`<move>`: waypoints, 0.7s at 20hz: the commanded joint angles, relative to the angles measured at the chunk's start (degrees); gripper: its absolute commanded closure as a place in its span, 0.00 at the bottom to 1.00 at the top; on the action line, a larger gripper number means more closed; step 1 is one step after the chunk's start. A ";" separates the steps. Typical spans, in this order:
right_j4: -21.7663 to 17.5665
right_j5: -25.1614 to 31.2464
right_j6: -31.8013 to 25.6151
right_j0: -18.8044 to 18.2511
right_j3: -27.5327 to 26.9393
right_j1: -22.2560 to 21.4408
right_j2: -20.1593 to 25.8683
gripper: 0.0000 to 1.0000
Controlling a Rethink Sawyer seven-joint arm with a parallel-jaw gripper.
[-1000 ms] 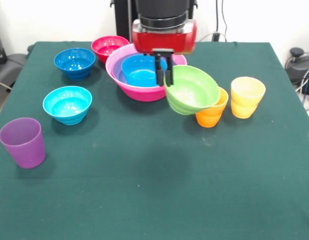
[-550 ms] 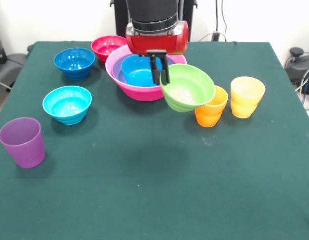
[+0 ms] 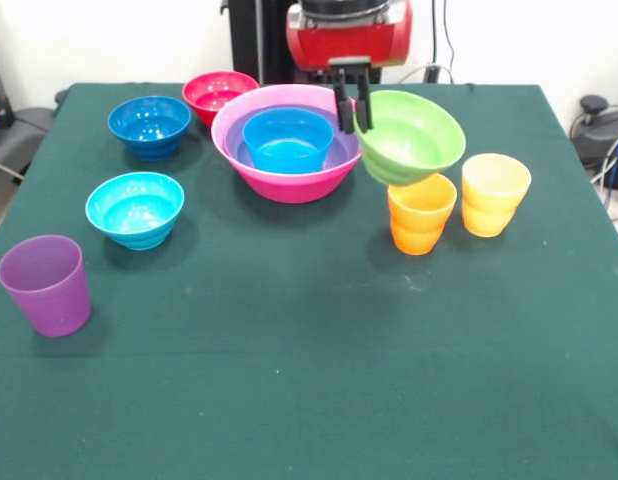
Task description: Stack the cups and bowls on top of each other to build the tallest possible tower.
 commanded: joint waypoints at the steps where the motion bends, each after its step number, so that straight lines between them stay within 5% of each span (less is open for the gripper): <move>1: -1.87 0.86 -4.93 -1.24 4.75 -1.22 4.13 1.00; 14: -8.28 -0.43 -12.78 -10.31 2.30 5.58 7.66 1.00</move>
